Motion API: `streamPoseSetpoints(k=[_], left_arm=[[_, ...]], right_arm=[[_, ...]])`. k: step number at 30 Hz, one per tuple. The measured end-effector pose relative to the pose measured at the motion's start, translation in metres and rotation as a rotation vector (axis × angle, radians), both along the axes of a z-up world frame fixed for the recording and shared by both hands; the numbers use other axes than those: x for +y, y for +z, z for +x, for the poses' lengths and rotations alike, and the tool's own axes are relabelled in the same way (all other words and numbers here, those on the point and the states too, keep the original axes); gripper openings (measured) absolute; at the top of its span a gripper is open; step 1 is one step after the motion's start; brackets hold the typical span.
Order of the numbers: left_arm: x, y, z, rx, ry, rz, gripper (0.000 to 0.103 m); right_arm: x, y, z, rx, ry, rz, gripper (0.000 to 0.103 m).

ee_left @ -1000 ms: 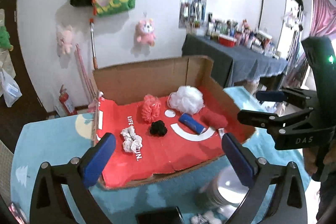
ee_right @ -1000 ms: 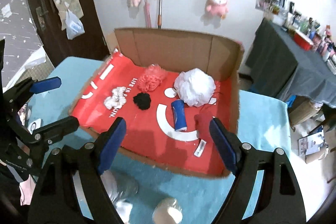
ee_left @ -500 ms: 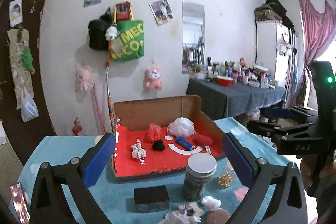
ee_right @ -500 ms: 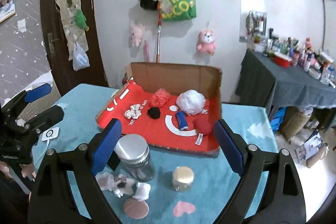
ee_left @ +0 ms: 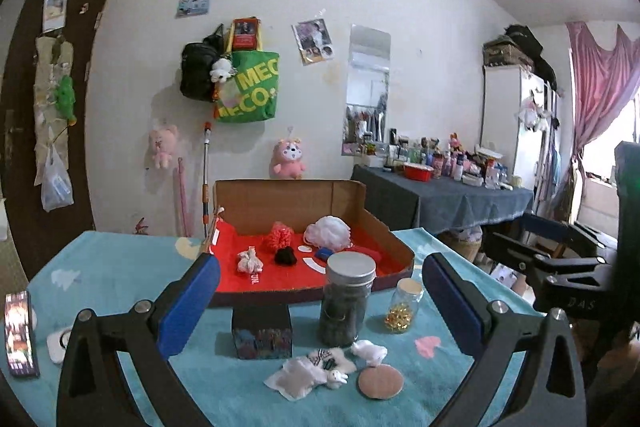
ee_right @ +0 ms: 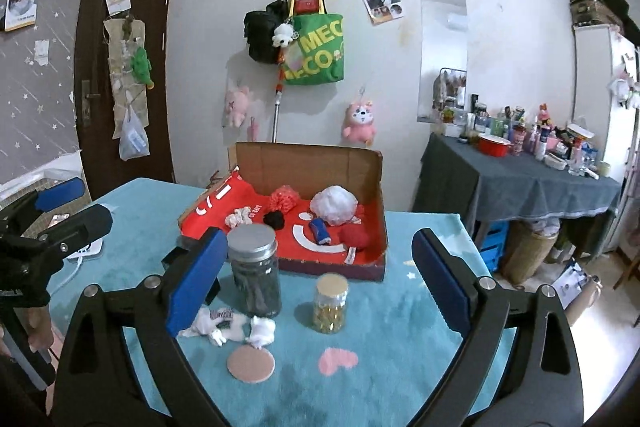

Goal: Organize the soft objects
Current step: 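Withdraw both open tools from the box back over the table, then grasp the white tissue with the left tool while the right grasps the tan round puff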

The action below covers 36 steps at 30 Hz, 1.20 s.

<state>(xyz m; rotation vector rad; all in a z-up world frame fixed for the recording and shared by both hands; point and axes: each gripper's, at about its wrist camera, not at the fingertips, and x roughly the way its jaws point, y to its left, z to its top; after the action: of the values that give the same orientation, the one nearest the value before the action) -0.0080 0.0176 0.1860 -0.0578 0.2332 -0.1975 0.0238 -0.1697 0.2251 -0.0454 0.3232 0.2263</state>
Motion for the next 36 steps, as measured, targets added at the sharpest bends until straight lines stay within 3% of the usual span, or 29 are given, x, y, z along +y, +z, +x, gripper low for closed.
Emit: streamPoseSetpoints(k=[10, 23, 28, 36], left_arm=[[-0.005, -0.048, -0.004, 0.06, 0.032, 0.031, 0.103], [-0.009, -0.122, 0.028, 0.297, 0.04, 0.033, 0.103], [-0.003, -0.137, 0.04, 0.382, 0.044, 0.021, 0.103], [0.005, -0.144, 0.051, 0.441, 0.043, 0.016, 0.103]], right_arm=[[0.002, -0.043, -0.024, -0.004, -0.061, 0.01, 0.096], [0.003, -0.114, 0.001, 0.212, -0.06, 0.035, 0.096], [0.005, -0.133, 0.008, 0.264, -0.05, 0.027, 0.096], [0.01, -0.144, 0.015, 0.311, -0.017, 0.027, 0.096]])
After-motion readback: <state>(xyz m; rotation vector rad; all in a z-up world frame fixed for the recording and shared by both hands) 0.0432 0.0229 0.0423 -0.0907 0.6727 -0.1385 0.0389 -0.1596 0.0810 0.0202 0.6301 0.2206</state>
